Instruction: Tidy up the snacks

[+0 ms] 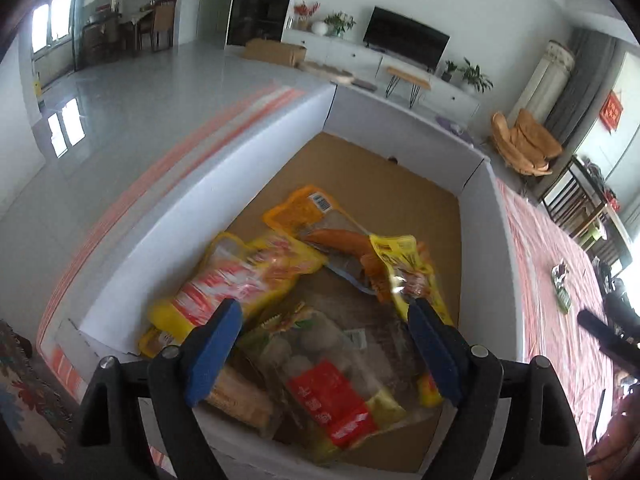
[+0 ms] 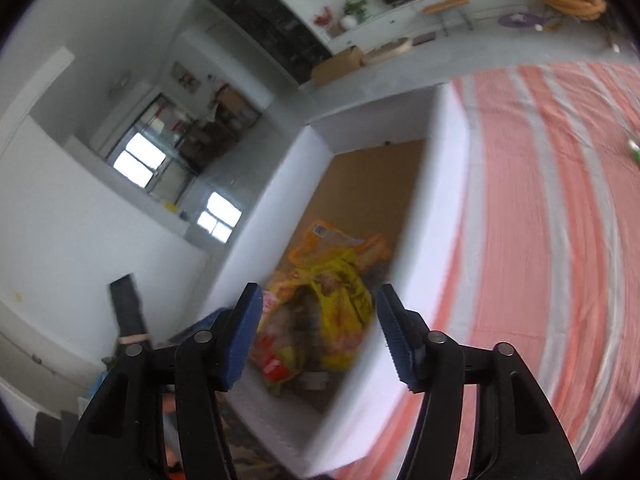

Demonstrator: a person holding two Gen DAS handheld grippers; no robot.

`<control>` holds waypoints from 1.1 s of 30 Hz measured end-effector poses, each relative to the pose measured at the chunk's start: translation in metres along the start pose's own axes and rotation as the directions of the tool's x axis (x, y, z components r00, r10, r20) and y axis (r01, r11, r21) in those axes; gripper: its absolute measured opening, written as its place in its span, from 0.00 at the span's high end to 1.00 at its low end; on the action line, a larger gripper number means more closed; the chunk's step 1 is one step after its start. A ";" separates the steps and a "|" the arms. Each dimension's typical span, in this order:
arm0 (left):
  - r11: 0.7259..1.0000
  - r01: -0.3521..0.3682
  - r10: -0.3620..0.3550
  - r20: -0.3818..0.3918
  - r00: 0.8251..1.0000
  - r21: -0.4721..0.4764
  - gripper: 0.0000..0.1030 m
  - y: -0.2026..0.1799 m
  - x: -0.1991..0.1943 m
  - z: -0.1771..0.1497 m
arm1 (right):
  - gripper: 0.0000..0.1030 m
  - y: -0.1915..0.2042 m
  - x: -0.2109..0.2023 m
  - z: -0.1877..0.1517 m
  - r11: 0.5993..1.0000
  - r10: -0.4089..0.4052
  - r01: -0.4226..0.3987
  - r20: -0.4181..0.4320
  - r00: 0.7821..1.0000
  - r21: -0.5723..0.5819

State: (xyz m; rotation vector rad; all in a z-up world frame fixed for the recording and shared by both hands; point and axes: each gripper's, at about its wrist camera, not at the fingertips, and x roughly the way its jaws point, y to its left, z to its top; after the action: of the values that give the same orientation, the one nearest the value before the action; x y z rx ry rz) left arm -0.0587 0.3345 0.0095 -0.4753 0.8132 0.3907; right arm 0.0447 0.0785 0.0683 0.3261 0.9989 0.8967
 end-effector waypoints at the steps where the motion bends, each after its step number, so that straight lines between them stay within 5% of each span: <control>1: 1.000 0.019 -0.019 0.009 1.000 0.003 0.18 -0.008 0.000 0.000 | 0.33 -0.015 -0.010 -0.005 0.999 -0.053 0.053 0.022 0.998 0.001; 4: 0.993 0.119 -0.119 0.029 0.992 0.027 0.18 -0.040 -0.002 0.001 | 0.33 -0.065 -0.033 -0.013 0.959 -0.282 0.284 0.120 0.952 -0.004; 5: 0.987 0.156 -0.158 0.035 0.987 0.045 0.17 -0.050 -0.005 0.001 | 0.33 -0.084 -0.041 -0.017 0.924 -0.377 0.382 0.150 0.914 -0.001; 7: 0.966 0.235 -0.240 0.037 0.970 0.108 0.15 -0.083 -0.015 -0.008 | 0.33 -0.123 -0.057 -0.035 0.813 -0.575 0.582 0.186 0.797 0.021; 10: 0.918 0.331 -0.342 0.014 0.940 0.219 0.07 -0.145 -0.023 -0.018 | 0.33 -0.184 -0.081 -0.059 0.657 -0.750 0.749 0.183 0.636 0.090; 14: 0.823 0.461 -0.450 -0.114 0.886 0.333 0.03 -0.230 -0.018 -0.046 | 0.33 -0.242 -0.117 -0.085 0.546 -0.837 0.815 0.170 0.520 0.195; 15: 0.799 0.493 -0.466 -0.163 0.869 0.344 0.03 -0.250 -0.013 -0.054 | 0.33 -0.249 -0.122 -0.087 0.535 -0.844 0.815 0.163 0.510 0.223; 17: 0.775 0.529 -0.475 -0.232 0.849 0.347 0.03 -0.282 0.000 -0.064 | 0.33 -0.259 -0.135 -0.085 0.555 -0.830 0.770 0.157 0.535 0.315; 19: 0.763 0.534 -0.467 -0.261 0.845 0.365 0.03 -0.308 0.019 -0.077 | 0.33 -0.267 -0.143 -0.084 0.548 -0.834 0.762 0.150 0.531 0.345; 20: 0.766 0.523 -0.454 -0.261 0.852 0.374 0.03 -0.315 0.025 -0.082 | 0.33 -0.270 -0.139 -0.083 0.530 -0.844 0.777 0.124 0.521 0.341; 23: 0.790 0.455 -0.379 -0.256 0.889 0.411 0.03 -0.330 0.063 -0.096 | 0.32 -0.277 -0.138 -0.091 0.538 -0.834 0.773 0.078 0.546 0.336; 26: 0.808 0.373 -0.293 -0.237 0.926 0.457 0.03 -0.337 0.097 -0.111 | 0.32 -0.282 -0.137 -0.091 0.532 -0.840 0.785 0.080 0.537 0.316; 33: 0.756 0.266 -0.168 -0.216 0.962 0.598 0.03 -0.347 0.150 -0.137 | 0.24 -0.293 -0.137 -0.095 0.532 -0.841 0.791 0.079 0.536 0.303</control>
State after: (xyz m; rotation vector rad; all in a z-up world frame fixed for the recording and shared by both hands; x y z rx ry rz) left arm 0.1287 -0.0044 -0.0991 0.0334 0.9652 -0.1500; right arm 0.0799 -0.2216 -0.0816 0.1001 0.9024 -0.1496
